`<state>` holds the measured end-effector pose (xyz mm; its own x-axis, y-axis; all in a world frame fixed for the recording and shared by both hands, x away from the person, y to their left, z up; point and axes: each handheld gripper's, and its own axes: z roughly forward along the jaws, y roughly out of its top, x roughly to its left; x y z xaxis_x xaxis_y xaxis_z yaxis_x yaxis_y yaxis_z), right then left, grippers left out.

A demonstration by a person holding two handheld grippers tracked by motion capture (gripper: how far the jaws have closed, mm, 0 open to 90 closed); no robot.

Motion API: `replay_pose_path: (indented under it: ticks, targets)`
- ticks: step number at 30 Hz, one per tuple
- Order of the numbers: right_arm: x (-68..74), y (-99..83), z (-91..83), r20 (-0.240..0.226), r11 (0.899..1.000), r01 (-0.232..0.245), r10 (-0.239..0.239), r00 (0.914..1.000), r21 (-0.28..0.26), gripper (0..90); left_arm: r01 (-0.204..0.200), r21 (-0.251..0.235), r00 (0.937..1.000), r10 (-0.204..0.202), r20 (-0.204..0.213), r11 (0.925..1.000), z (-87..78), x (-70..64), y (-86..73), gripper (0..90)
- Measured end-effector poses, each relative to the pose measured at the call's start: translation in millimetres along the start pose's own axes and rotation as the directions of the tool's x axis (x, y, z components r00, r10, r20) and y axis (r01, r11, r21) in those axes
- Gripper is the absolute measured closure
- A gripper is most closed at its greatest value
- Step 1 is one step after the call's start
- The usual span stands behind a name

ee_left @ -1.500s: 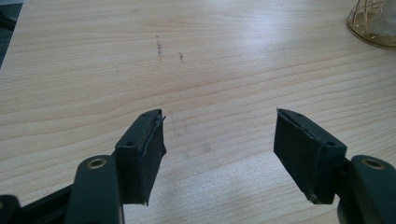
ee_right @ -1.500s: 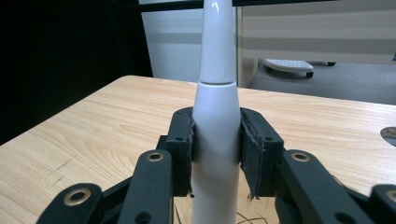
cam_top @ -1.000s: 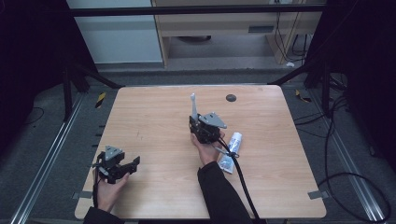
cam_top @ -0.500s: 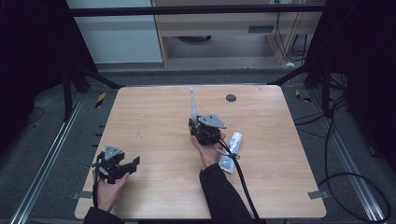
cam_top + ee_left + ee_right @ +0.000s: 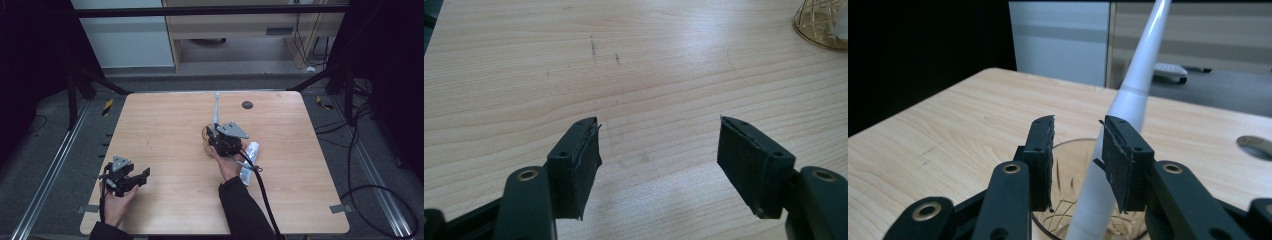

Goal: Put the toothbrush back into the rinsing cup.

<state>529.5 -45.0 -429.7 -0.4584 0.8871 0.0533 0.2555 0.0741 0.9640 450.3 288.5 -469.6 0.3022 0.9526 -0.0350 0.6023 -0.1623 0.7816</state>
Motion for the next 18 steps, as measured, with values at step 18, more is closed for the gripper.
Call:
replay_pose_path:
  ticks: [18]
  targets:
    - [-54.0, 14.4, -61.9, 0.030, 0.999, -0.022, 0.021, 0.9993, 0.030, 45.9, 0.004, 0.011, 1.0000, -0.004, 0.005, 0.9999, 1.3, 0.8, -0.2, 37.7]
